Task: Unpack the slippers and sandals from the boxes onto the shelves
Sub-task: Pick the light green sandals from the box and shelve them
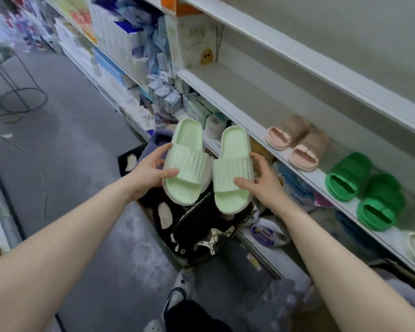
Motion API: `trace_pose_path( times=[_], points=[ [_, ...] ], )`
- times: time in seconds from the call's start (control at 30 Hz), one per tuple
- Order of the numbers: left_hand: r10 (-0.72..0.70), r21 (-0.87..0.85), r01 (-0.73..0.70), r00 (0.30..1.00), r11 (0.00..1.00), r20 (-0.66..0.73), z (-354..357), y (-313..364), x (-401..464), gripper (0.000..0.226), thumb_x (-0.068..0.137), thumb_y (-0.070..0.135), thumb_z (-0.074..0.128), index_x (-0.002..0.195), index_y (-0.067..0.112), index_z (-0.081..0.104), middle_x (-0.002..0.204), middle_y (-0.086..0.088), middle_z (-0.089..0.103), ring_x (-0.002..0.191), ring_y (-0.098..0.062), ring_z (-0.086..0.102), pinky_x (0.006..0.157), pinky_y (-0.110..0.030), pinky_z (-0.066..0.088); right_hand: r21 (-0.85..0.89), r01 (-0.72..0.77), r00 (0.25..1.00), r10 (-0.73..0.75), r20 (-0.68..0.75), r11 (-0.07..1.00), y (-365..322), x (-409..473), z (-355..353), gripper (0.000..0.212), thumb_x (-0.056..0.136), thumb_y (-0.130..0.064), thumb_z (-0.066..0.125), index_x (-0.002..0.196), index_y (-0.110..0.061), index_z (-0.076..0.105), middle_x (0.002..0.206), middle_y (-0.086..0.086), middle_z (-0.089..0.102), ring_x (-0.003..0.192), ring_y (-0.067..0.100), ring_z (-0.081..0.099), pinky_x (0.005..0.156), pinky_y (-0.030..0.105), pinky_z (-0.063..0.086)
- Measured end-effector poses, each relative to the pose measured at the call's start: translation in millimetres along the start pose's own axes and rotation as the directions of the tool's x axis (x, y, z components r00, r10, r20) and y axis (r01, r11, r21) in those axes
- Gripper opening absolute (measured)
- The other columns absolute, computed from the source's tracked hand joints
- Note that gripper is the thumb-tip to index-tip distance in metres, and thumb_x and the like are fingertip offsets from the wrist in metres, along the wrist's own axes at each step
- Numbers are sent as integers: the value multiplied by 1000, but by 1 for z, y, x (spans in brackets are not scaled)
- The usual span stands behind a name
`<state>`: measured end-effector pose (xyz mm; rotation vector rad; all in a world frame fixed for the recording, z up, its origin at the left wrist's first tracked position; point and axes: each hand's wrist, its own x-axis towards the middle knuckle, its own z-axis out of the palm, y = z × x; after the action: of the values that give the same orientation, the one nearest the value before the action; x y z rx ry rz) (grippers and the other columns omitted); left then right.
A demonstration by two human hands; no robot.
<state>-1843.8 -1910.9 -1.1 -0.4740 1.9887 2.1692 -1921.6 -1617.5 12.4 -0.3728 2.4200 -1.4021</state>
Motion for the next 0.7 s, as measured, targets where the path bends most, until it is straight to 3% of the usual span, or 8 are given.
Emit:
trace_pose_path(
  times=[0.03, 0.17, 0.27, 0.37, 0.53, 0.6, 0.7],
  points=[
    [0, 17, 0, 1000, 1000, 10, -3, 4, 18, 73, 87, 0, 64, 147, 26, 32, 121, -14, 61, 85, -16, 70, 61, -25, 55, 13, -11, 1000, 12, -10, 1000, 2, 15, -1, 80, 78, -29, 82, 142, -36, 33, 135, -9, 50, 110, 17, 63, 91, 42, 56],
    [-5, 71, 3, 999, 997, 35, -10, 22, 91, 71, 88, 4, 65, 147, 29, 34, 120, -11, 62, 110, -27, 62, 80, -33, 54, 42, -55, 994, 59, -97, 998, 9, 73, -6, 78, 79, -23, 81, 141, -32, 35, 133, -8, 51, 115, 15, 58, 98, 44, 52],
    [-9, 83, 1, 995, 997, 97, -13, 33, 144, 71, 88, 3, 64, 146, 33, 35, 121, -11, 63, 109, -25, 63, 87, -39, 54, 78, -102, 986, 111, -120, 992, 17, 112, -16, 86, 70, -37, 83, 141, -34, 36, 134, -8, 53, 116, 13, 58, 100, 47, 50],
    [-5, 123, -11, 991, 992, 132, -11, 40, 193, 71, 88, 2, 65, 146, 31, 35, 122, -11, 62, 108, -24, 64, 84, -36, 54, 78, -162, 978, 171, -121, 984, 28, 150, -29, 89, 65, -45, 81, 141, -38, 33, 132, -7, 55, 115, 15, 59, 97, 49, 52],
    [-26, 249, -27, 978, 968, 206, -1, 55, 284, 67, 90, 6, 63, 146, 29, 35, 115, -1, 61, 96, -8, 62, 70, -15, 52, 33, -198, 956, 200, -216, 980, 39, 214, -45, 83, 79, -26, 81, 145, -32, 31, 134, -6, 52, 114, 15, 57, 100, 44, 50],
    [-53, 265, -19, 964, 964, 262, 2, 63, 322, 67, 91, 8, 62, 147, 31, 33, 118, 1, 60, 99, -6, 61, 73, -16, 52, 47, -202, 937, 207, -283, 978, 45, 235, -48, 82, 80, -25, 80, 146, -31, 31, 130, -8, 52, 115, 16, 56, 99, 42, 49],
    [-79, 285, -18, 943, 958, 325, 8, 74, 376, 69, 91, 9, 63, 149, 30, 32, 123, -5, 59, 105, -13, 61, 83, -28, 53, 80, -228, 902, 241, -359, 970, 51, 260, -44, 80, 82, -23, 79, 146, -28, 31, 126, -10, 52, 114, 14, 56, 97, 34, 48]
  ],
)
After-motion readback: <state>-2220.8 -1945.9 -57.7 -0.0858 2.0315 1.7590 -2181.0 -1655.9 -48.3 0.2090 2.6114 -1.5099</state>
